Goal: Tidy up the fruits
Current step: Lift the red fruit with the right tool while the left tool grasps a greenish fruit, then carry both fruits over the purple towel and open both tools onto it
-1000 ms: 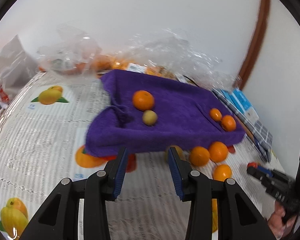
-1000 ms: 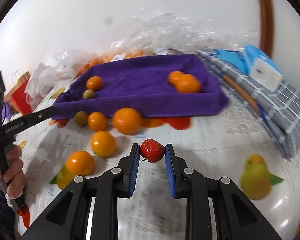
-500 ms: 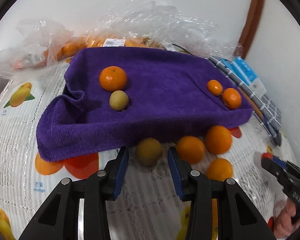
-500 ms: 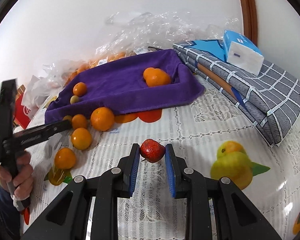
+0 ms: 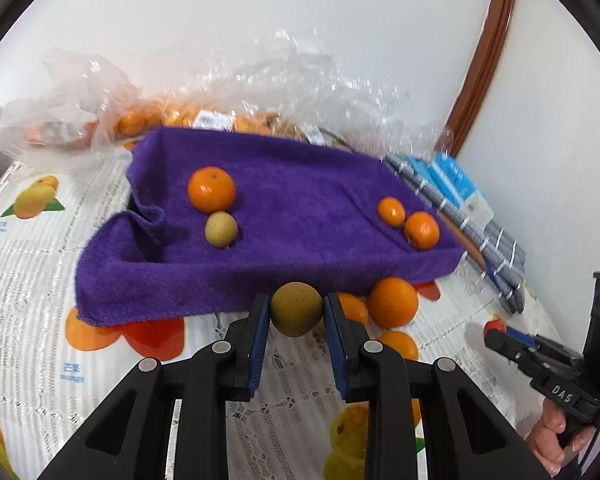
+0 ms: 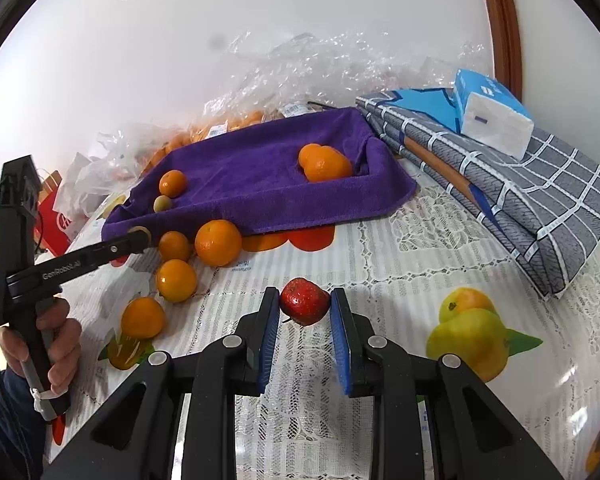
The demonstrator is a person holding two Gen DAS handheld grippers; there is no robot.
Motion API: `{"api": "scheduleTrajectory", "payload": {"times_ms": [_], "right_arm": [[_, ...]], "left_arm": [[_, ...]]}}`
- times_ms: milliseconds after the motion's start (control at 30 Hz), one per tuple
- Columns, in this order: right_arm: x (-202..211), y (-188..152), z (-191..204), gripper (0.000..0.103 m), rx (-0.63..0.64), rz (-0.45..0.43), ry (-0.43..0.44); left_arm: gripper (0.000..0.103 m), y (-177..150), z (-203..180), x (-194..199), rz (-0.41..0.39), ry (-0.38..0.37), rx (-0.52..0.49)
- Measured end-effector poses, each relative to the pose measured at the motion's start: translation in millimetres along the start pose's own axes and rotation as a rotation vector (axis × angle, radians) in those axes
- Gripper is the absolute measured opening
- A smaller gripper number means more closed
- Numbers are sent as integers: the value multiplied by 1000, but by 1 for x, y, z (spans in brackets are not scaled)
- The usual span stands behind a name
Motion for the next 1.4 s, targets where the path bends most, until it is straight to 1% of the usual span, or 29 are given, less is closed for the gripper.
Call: {"api": "scheduleTrajectory", "payload": {"times_ms": [100, 200, 267, 400, 500, 733, 933, 1033, 1167, 1300, 1400], "right_arm": [[0, 0, 0, 26, 4, -3, -22], [1, 0, 1, 26, 12, -9, -20], [4, 1, 0, 26, 9, -22, -27], [7, 2, -5, 26, -12, -34, -25], [7, 2, -6, 26, -12, -34, -18], [14, 3, -6, 26, -16, -66, -12], [14, 5, -4, 26, 3, -63, -25], [16, 13, 1, 26, 17, -85, -25], [21, 28, 10, 26, 13, -105, 7], [25, 50, 24, 26, 40, -129, 13], [28, 68, 35, 26, 80, -149, 5]], "left_arm": [[26, 1, 5, 7, -30, 4, 29], [26, 2, 3, 8, -34, 38, 8], [26, 3, 1, 12, -51, 61, -3], [26, 3, 12, 21, -85, 84, 49], [26, 2, 15, 22, -88, 88, 61], [26, 2, 8, 29, -116, 104, 35], [26, 3, 13, 33, -130, 79, 70], [26, 5, 17, 39, -154, 66, 92], [26, 6, 25, 45, -174, 70, 122], [26, 13, 35, 53, -203, 68, 162], [26, 25, 43, 58, -223, 108, 170]]}}
Point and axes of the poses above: each gripper's, at about its wrist camera, not at the fingertips, and x roughly against the way its jaws point, z to its left, y to its top, the point moved 6 cm from there along -x, roughly the way its jaws point, and after that the axes turned 7 degrees about -x, right-handed, at the moved point
